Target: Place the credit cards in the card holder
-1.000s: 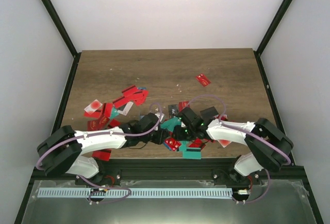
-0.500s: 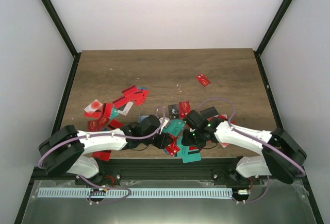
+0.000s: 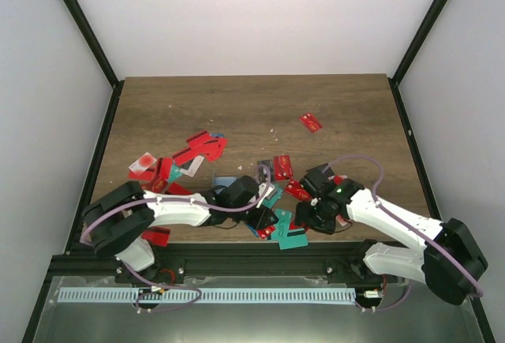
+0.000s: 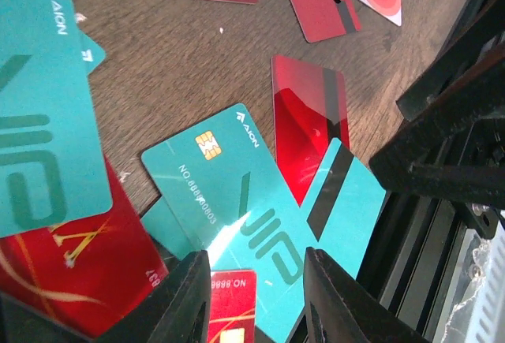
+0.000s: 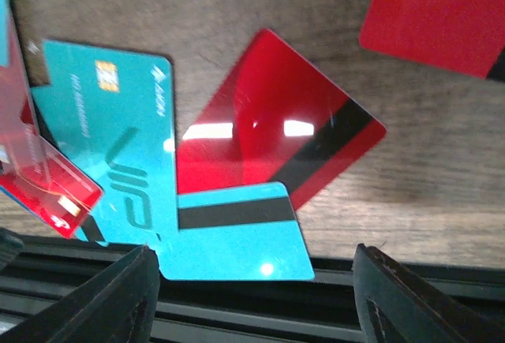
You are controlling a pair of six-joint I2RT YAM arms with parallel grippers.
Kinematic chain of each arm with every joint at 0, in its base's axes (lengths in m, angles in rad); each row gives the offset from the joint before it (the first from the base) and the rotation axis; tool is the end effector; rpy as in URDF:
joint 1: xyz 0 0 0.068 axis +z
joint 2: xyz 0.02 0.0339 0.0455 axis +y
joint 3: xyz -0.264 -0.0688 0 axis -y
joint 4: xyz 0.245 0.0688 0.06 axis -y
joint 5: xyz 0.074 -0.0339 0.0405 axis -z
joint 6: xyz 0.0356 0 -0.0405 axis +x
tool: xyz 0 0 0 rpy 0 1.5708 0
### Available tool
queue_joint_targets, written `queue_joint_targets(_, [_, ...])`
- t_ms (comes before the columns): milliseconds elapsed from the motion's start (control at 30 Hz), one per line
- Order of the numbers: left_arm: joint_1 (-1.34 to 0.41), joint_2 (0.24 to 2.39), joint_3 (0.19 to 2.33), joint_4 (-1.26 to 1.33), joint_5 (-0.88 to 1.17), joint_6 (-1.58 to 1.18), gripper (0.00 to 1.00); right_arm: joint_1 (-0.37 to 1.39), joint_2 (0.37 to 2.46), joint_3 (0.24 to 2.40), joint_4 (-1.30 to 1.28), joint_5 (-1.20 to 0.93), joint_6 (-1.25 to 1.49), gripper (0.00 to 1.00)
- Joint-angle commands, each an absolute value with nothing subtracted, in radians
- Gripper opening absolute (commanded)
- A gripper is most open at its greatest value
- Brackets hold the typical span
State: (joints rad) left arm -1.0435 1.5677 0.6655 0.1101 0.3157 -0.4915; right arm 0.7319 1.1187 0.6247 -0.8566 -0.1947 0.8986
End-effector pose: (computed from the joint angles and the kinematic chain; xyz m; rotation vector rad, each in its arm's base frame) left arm 0.1383 -0.2595 0.1457 0.8711 2.4531 -1.0376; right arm 0.1238 0.1205 0.1813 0.2246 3.0906 0.4568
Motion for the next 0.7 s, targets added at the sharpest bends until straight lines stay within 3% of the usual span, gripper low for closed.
queue_joint_targets(0, [-1.048,1.615,0.695,0.173,0.364,-0.479,0.35,0.708,1.105,0.584,-0.918,-0.283,0.851,0.69])
queue_joint_targets(333, [-1.050,1.665,0.698,0.192,0.411,-0.453,0.35,0.707,1.039,0.418,-0.731,-0.493,0.898,0.71])
queue_joint_targets(667, [-1.050,1.697,0.692,0.211,0.414,-0.461,0.35,0.701,0.948,0.215,-0.473,-0.528,1.050,0.67])
